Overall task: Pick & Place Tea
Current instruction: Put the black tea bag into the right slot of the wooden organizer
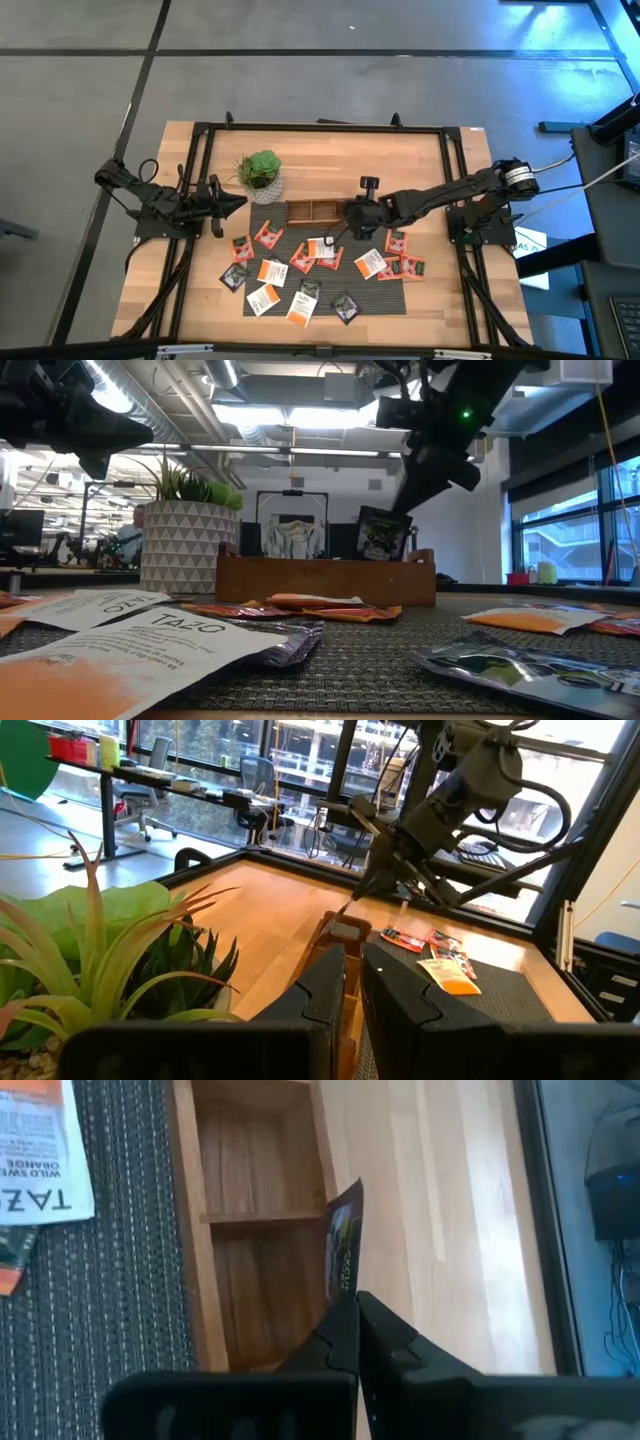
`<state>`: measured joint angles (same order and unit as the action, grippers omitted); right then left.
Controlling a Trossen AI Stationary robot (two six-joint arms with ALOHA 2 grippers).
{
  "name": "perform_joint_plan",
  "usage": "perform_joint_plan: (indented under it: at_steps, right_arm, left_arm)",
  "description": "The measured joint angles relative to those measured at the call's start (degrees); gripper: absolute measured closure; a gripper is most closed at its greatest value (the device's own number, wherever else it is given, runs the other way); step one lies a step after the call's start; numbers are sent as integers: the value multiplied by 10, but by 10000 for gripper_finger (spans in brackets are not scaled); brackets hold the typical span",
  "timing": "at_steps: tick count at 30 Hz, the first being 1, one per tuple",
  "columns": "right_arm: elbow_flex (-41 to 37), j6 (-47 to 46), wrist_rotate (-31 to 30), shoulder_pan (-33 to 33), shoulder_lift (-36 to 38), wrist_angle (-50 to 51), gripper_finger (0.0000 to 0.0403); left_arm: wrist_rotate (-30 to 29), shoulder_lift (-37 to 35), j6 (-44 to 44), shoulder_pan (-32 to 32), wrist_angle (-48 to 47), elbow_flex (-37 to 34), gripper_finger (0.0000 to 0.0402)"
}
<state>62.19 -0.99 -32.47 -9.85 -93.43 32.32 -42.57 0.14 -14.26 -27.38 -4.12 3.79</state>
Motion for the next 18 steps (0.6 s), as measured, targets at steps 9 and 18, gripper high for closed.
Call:
perform_joint_plan:
  at_steps: [9, 18]
  right_arm:
    - [0, -3, 0, 0, 7, 17, 403]
    - [0, -16, 0, 0, 7, 28, 398]
  left_arm:
    - [0, 0, 0, 0, -4, 0, 370]
    - [0, 0, 0, 0, -4, 0, 370]
